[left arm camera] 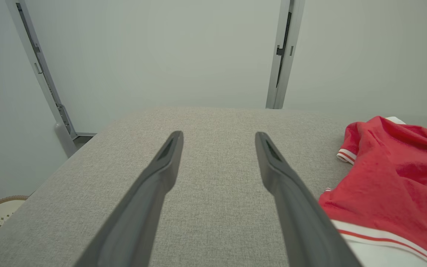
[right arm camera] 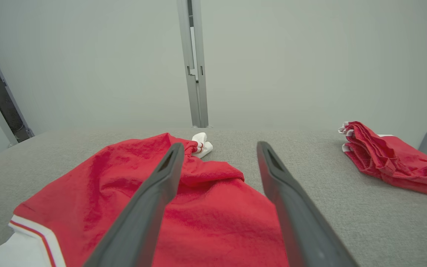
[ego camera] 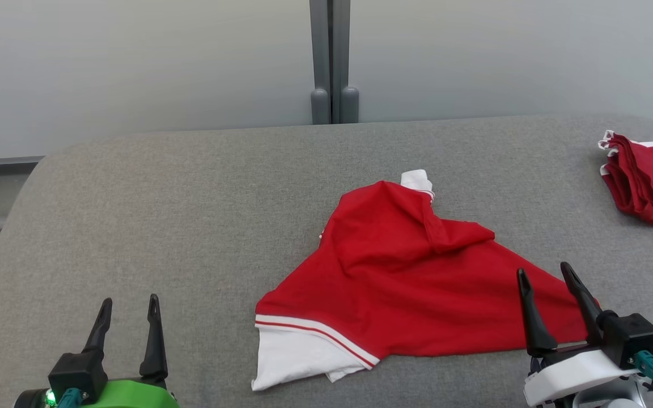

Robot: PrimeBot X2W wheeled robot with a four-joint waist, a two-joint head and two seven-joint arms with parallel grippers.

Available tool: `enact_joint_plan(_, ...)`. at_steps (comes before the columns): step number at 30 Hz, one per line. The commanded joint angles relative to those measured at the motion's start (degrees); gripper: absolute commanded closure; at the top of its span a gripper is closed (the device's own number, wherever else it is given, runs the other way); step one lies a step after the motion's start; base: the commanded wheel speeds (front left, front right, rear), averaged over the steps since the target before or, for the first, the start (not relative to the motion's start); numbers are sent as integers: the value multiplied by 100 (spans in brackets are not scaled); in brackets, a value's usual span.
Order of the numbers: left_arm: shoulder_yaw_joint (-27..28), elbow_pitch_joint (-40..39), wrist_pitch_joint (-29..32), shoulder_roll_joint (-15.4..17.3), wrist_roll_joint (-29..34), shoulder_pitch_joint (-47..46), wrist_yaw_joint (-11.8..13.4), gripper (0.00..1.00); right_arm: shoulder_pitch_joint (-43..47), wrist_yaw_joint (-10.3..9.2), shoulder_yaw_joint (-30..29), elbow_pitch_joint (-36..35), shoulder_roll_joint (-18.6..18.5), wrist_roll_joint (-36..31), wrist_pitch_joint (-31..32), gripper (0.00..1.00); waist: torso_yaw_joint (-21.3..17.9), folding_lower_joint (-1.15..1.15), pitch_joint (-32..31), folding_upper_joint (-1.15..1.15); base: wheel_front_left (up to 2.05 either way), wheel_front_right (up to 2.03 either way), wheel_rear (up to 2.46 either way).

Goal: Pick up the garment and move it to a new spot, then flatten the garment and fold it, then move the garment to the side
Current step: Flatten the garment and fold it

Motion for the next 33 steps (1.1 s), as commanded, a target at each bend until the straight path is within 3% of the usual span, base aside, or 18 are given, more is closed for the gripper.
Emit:
enact_joint_plan(1, -34, 34, -1, 15, 42, 40, -22, 0, 32, -7, -25, 49, 5, 5, -16, 0, -4, 0, 8, 0, 0, 0, 0)
enact_joint_plan(12, -1219, 735, -1, 2, -92, 31, -78, 0, -218, -7, -343, 758, -256, -26, -16, 0, -72, 0, 161, 0, 0, 0, 0)
enact_joint_plan(20, -2125, 1525, 0, 3, -317, -226, -85, 0, -469, -6, -582, 1659, -536, -78, -15, 0, -127, 0, 410, 0, 0, 0, 0)
enact_joint_plan(33, -2540, 2230, 0, 4, -653, -718, -88, 0, -1343, -7, -466, 3473, -796, 94, -15, 0, -92, 0, 928, 0, 0, 0, 0)
